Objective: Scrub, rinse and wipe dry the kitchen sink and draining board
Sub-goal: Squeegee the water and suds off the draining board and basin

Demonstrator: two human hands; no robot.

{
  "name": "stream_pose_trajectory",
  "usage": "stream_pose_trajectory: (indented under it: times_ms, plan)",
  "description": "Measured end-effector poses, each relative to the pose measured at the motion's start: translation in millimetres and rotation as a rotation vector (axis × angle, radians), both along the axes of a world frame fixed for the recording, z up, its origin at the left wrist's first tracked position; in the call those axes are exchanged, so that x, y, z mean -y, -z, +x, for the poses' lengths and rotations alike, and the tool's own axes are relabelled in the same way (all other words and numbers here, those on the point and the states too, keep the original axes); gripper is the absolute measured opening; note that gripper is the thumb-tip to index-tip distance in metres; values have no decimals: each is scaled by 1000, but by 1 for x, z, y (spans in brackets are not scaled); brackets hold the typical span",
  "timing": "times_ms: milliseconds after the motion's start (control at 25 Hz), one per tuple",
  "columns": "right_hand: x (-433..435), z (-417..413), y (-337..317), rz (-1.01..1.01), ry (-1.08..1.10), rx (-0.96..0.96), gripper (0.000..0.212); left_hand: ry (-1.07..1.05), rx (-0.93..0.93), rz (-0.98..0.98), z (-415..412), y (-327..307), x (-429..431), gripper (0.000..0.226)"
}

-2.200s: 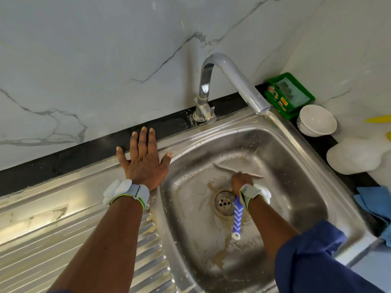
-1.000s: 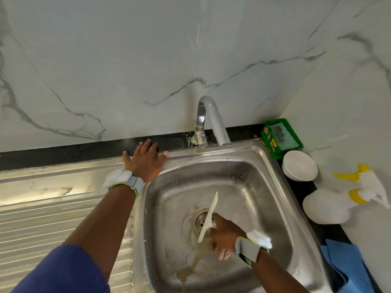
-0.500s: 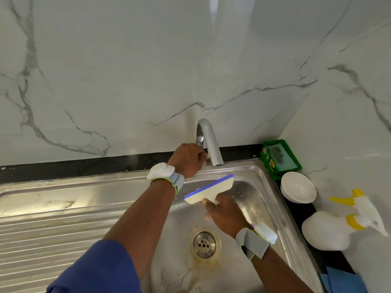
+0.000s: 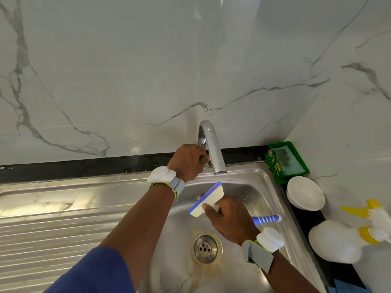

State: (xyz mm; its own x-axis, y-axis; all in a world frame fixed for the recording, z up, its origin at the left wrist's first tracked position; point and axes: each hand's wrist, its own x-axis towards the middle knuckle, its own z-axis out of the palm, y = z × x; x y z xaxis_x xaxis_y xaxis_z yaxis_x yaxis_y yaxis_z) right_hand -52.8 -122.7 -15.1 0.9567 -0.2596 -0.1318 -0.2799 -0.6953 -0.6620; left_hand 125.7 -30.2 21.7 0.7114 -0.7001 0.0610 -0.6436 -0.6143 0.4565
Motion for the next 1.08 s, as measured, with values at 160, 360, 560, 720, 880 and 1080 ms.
stream_pose_trajectory:
  times_ms: [160, 360, 560, 720, 880, 1080]
  plan:
    - [7, 3, -3, 53, -25, 76, 17, -23, -32, -50, 5, 7, -1, 44]
    - [10, 2, -6, 18, -44, 117, 18, -150, -160, -239, 0, 22, -9, 39]
    - [13, 10, -3, -37, -7, 24, 66, -242, -249, -287, 0, 38, -12, 25]
    - [18, 26, -3, 9, -2, -41, 42, -255, -307, -289, 5, 43, -16, 23]
    - [11, 34, -7, 179, 14, -76, 8, -258, -253, -141, 13, 56, -29, 23]
    - [7, 37, -6, 569, 170, -15, 32, -230, -230, -99, 17, 58, -30, 26]
